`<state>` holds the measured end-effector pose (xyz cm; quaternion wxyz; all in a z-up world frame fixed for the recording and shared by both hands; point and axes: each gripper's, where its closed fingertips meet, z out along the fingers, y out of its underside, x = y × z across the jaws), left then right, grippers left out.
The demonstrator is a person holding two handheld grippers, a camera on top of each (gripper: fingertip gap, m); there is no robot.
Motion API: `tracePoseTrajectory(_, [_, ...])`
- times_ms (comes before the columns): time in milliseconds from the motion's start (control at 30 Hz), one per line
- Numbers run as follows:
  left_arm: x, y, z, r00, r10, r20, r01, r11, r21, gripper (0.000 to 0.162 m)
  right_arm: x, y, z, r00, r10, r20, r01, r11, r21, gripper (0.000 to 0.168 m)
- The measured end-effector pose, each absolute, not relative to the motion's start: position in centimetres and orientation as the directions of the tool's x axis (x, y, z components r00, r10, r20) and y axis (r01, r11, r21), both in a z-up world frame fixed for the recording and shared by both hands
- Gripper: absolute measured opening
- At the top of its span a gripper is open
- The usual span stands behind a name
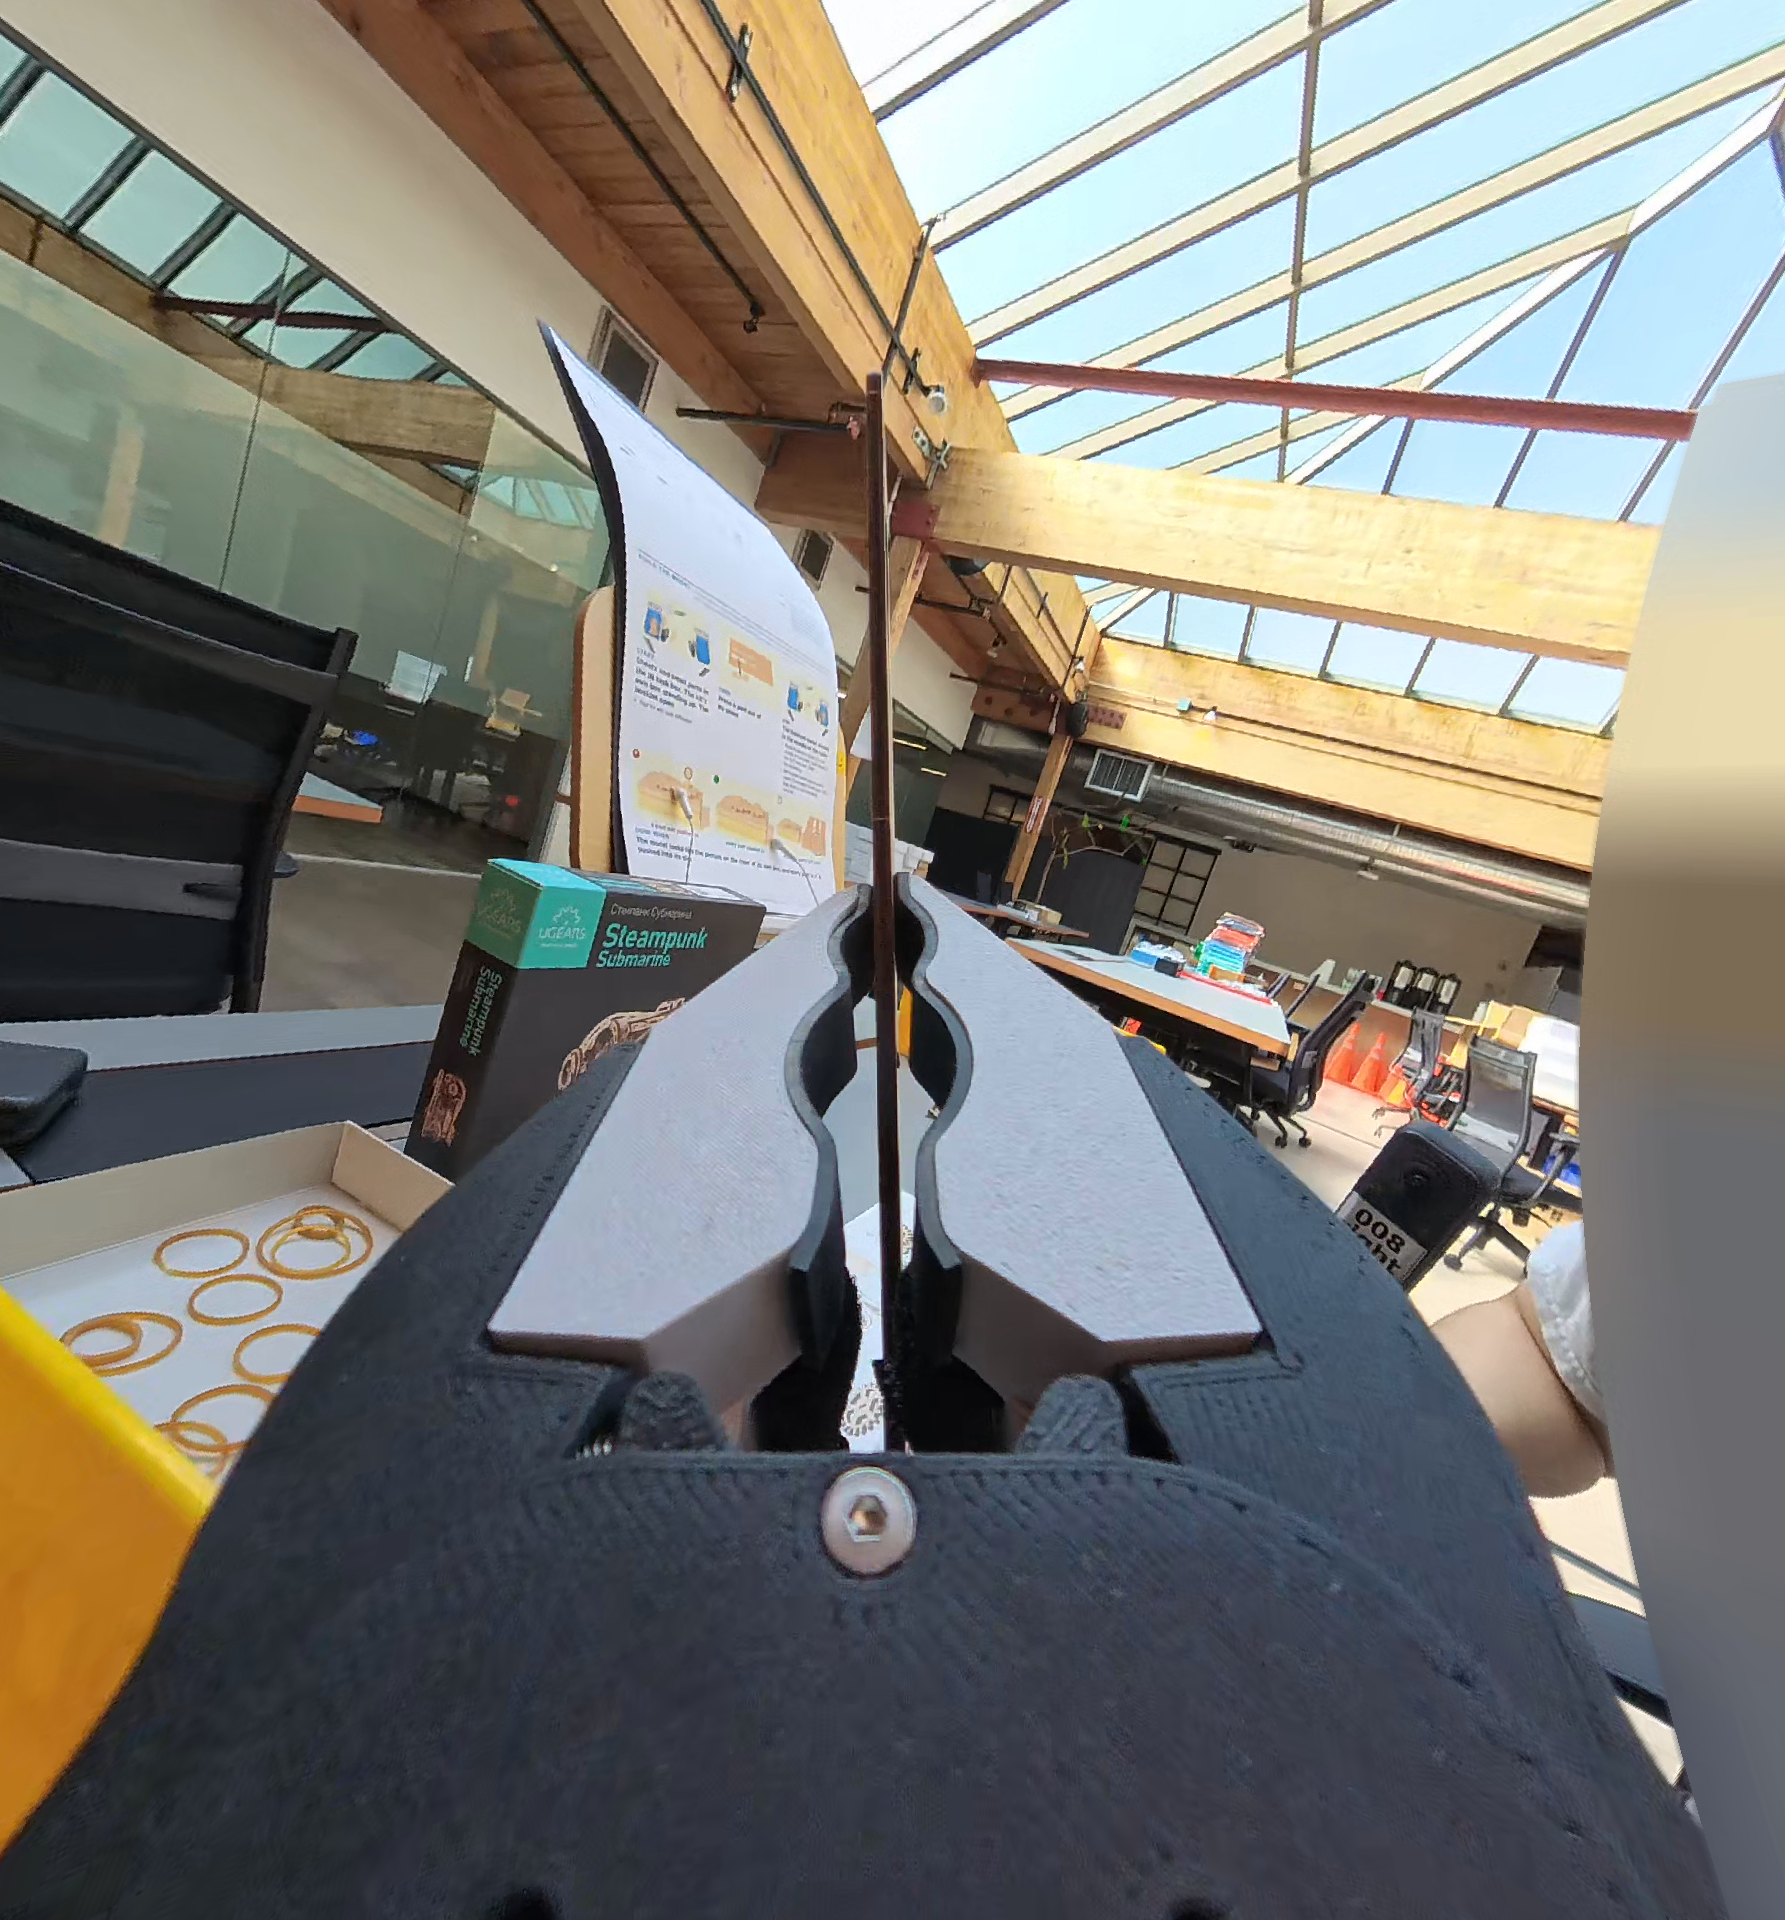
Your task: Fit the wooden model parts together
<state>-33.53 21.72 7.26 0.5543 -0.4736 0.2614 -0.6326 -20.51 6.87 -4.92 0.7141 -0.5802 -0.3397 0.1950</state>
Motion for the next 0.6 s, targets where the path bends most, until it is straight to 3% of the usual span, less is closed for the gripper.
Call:
tracePoseTrajectory(200, [-31.9,20.4,6.5,-0.056,-0.963,0.263,0.496,-0.256,-0.830,0.000,-19.4,6.5,-5.0,0.713,0.695,0.090,-0.010,0.138,-0.990,0.024])
tracePoseTrajectory(367, [-31.9,20.0,5.6,-0.200,-0.944,0.260,0.571,-0.329,-0.752,0.000,-20.4,4.7,-4.9,0.682,0.723,0.112,-0.007,0.160,-0.987,0.023])
tracePoseTrajectory(600, [-34.4,19.9,5.9,-0.233,-0.946,0.225,0.651,-0.323,-0.687,0.000,-21.5,3.4,-5.0,0.650,0.752,0.107,-0.011,0.150,-0.989,0.024])
